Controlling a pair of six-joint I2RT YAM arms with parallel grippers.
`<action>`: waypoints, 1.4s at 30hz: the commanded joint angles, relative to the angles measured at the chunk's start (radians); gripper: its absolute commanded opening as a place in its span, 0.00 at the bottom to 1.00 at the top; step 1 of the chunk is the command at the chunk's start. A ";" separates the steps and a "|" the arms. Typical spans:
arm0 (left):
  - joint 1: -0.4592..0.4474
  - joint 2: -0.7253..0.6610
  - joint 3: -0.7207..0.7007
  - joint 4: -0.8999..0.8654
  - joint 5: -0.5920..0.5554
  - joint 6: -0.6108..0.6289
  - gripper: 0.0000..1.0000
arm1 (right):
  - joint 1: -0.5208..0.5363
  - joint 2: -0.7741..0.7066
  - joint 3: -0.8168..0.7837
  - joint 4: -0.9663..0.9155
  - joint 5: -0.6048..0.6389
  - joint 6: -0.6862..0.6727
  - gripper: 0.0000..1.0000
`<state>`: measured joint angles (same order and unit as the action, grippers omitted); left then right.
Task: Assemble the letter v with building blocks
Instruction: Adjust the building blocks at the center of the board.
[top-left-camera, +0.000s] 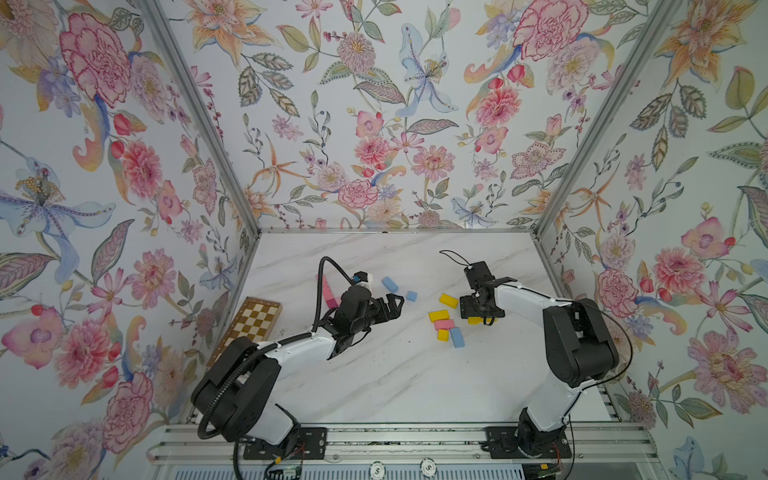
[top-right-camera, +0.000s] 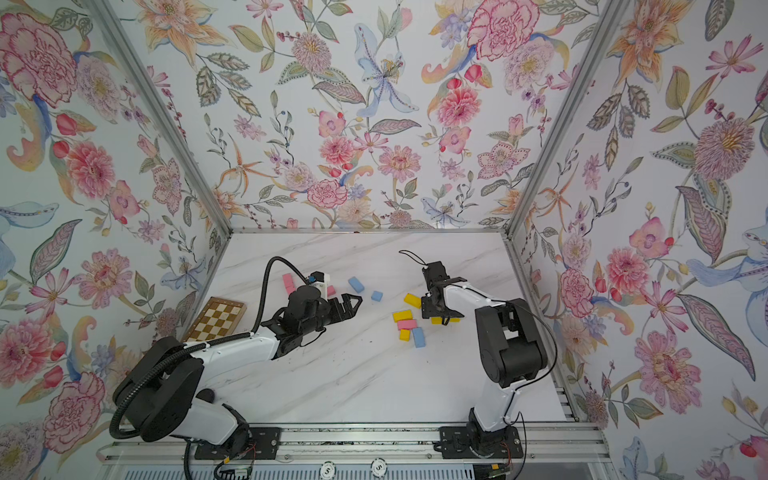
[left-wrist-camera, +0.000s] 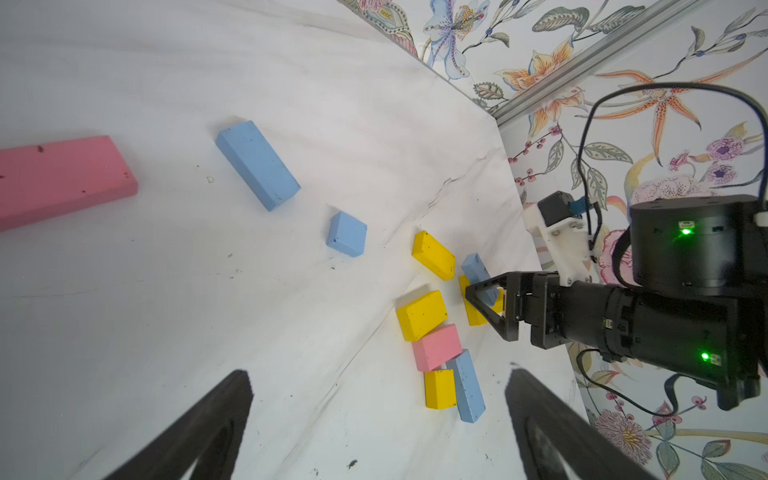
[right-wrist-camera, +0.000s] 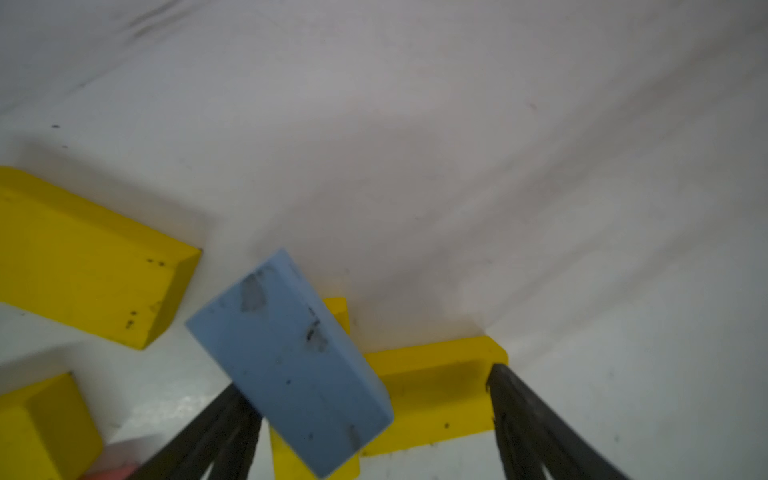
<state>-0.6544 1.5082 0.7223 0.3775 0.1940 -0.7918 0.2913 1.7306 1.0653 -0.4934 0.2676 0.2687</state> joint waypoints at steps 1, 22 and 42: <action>-0.019 0.026 0.053 0.031 0.030 -0.001 0.99 | 0.005 -0.114 -0.003 0.001 -0.027 0.046 0.81; 0.011 -0.099 -0.047 0.037 0.002 -0.023 0.99 | 0.243 0.395 0.566 -0.079 -0.207 0.055 0.62; 0.033 -0.136 -0.092 0.016 -0.010 -0.027 0.99 | 0.309 0.502 0.602 -0.089 -0.240 0.078 0.49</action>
<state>-0.6331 1.3998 0.6388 0.3969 0.2020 -0.8143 0.6025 2.2330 1.7058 -0.5449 0.0231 0.3313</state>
